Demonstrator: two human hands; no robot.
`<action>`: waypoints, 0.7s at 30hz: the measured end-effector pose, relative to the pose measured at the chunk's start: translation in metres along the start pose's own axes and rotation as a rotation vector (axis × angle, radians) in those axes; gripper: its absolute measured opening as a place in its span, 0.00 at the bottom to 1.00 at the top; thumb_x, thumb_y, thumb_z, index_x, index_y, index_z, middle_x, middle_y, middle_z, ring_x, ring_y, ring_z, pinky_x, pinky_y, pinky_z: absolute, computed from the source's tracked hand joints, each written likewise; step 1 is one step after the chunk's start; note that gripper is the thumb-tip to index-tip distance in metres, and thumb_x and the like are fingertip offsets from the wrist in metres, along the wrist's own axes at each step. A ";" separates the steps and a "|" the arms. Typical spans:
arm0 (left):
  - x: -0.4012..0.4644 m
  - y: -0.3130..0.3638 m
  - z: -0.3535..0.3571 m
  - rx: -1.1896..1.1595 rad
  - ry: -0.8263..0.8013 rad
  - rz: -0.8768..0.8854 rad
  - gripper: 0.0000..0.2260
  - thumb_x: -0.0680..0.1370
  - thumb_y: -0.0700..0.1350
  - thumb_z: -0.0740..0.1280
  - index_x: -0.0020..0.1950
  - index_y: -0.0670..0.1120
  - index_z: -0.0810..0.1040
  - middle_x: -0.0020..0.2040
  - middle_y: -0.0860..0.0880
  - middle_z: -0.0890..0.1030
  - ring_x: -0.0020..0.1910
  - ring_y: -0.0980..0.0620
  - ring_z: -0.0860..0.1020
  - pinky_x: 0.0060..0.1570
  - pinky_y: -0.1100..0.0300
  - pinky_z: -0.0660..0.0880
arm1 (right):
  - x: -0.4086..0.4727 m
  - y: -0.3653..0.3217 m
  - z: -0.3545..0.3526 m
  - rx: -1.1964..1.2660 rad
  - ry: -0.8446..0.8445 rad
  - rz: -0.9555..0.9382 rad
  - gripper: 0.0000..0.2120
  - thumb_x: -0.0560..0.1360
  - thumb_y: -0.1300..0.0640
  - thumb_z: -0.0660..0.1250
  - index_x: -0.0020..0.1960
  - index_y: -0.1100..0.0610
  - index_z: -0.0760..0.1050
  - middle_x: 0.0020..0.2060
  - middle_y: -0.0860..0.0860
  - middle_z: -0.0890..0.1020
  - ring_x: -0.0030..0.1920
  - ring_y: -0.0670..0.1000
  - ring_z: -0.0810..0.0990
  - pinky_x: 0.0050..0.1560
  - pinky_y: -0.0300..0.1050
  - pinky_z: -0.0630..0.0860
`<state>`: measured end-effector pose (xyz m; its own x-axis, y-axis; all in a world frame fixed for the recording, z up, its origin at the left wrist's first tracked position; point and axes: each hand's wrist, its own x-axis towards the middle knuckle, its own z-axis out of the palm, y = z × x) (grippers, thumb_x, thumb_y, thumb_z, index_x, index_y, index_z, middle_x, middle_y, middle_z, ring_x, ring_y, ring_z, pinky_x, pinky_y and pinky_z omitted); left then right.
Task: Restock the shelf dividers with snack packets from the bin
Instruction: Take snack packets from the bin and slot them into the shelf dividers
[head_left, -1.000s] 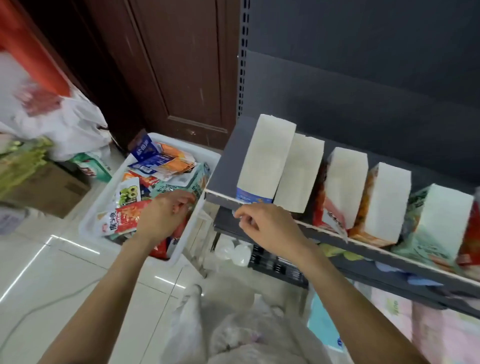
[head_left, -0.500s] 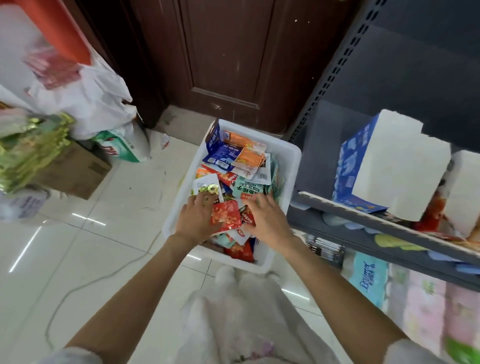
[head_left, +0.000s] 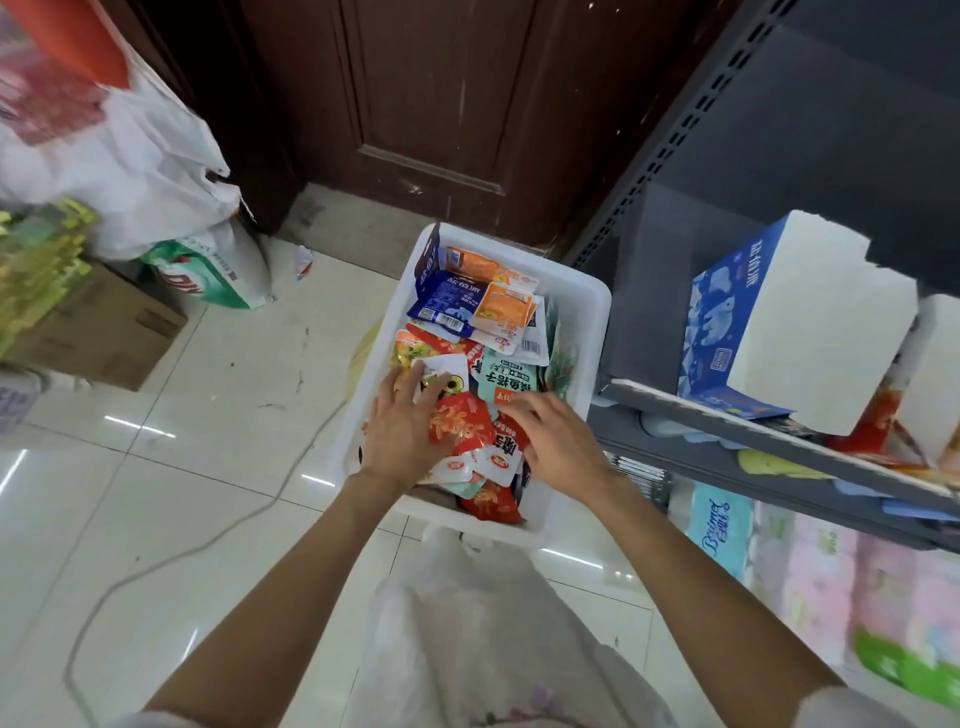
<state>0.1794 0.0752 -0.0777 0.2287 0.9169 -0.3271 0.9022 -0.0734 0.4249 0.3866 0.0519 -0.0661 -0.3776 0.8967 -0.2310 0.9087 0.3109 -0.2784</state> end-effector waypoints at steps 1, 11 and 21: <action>-0.001 0.000 0.001 -0.030 0.000 0.012 0.35 0.72 0.58 0.71 0.75 0.54 0.60 0.78 0.48 0.55 0.76 0.42 0.48 0.73 0.42 0.56 | 0.000 -0.002 -0.002 0.041 0.017 0.057 0.25 0.73 0.64 0.67 0.69 0.54 0.69 0.64 0.53 0.72 0.63 0.54 0.71 0.66 0.48 0.69; -0.001 0.015 0.008 -0.389 0.093 -0.288 0.50 0.64 0.53 0.79 0.77 0.45 0.52 0.68 0.39 0.61 0.66 0.41 0.67 0.63 0.49 0.69 | 0.067 -0.017 0.010 0.687 0.073 1.029 0.29 0.76 0.43 0.65 0.65 0.63 0.63 0.62 0.60 0.74 0.59 0.59 0.77 0.55 0.49 0.74; -0.005 0.011 -0.004 -0.630 0.085 -0.455 0.32 0.69 0.49 0.77 0.67 0.44 0.66 0.59 0.45 0.79 0.55 0.46 0.79 0.46 0.56 0.74 | 0.082 -0.016 0.014 1.313 0.333 1.285 0.29 0.65 0.59 0.78 0.61 0.63 0.71 0.56 0.59 0.79 0.49 0.54 0.82 0.42 0.46 0.82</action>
<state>0.1867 0.0717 -0.0682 -0.1654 0.8323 -0.5290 0.5174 0.5299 0.6720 0.3387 0.1157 -0.0933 0.5336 0.4232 -0.7322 -0.1882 -0.7847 -0.5907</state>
